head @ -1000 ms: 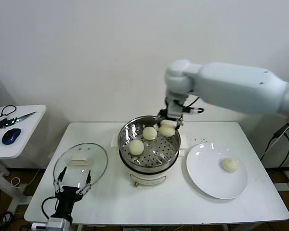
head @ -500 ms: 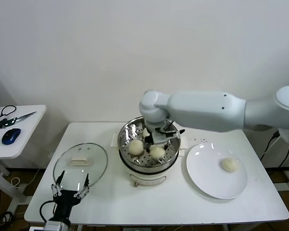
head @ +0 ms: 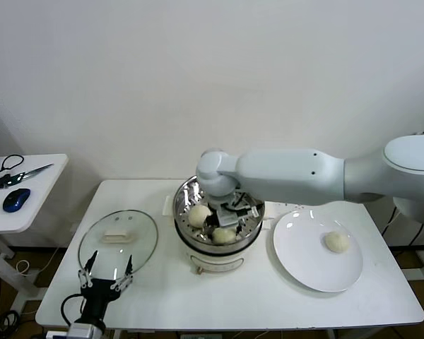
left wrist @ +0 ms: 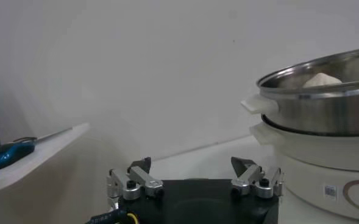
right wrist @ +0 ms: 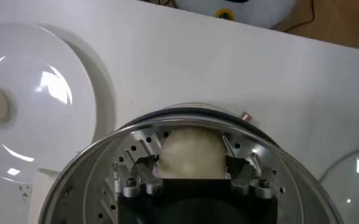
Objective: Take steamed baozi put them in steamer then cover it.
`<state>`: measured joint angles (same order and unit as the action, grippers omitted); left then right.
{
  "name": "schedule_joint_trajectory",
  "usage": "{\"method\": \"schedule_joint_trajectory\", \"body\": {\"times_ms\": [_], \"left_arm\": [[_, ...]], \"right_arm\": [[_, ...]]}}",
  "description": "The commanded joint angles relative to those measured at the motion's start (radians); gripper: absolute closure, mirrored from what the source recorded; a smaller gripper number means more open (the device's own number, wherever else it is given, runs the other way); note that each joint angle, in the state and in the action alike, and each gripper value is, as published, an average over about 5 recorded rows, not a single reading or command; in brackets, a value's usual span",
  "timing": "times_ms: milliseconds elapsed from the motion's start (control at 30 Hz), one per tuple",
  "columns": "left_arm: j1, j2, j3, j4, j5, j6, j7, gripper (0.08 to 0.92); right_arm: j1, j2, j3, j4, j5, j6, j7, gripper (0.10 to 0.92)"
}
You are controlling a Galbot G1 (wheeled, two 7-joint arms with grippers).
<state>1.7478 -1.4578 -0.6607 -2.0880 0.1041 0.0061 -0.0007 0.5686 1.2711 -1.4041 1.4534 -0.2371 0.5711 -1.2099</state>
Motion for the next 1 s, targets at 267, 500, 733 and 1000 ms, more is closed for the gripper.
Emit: {"method": "schedule_joint_trajectory", "body": {"times_ms": [267, 500, 733, 1000], "left_arm": [[0.002, 0.003, 0.000, 0.006, 0.001, -0.002, 0.000, 0.177], [0.005, 0.008, 0.002, 0.008, 0.002, -0.005, 0.000, 0.177], [0.013, 0.017, 0.002, 0.002, 0.002, -0.007, 0.000, 0.177], [0.008, 0.020, 0.003, -0.002, -0.001, -0.006, 0.001, 0.177]], "right_arm": [[0.074, -0.084, 0.065, -0.027, 0.049, -0.025, 0.026, 0.202], [0.132, -0.215, 0.040, -0.042, 0.215, -0.175, 0.099, 0.203], [0.269, -0.429, -0.134, -0.019, 0.444, -0.575, 0.261, 0.203], [0.191, -0.685, -0.122, -0.022, 0.551, -0.876, 0.221, 0.203]]}}
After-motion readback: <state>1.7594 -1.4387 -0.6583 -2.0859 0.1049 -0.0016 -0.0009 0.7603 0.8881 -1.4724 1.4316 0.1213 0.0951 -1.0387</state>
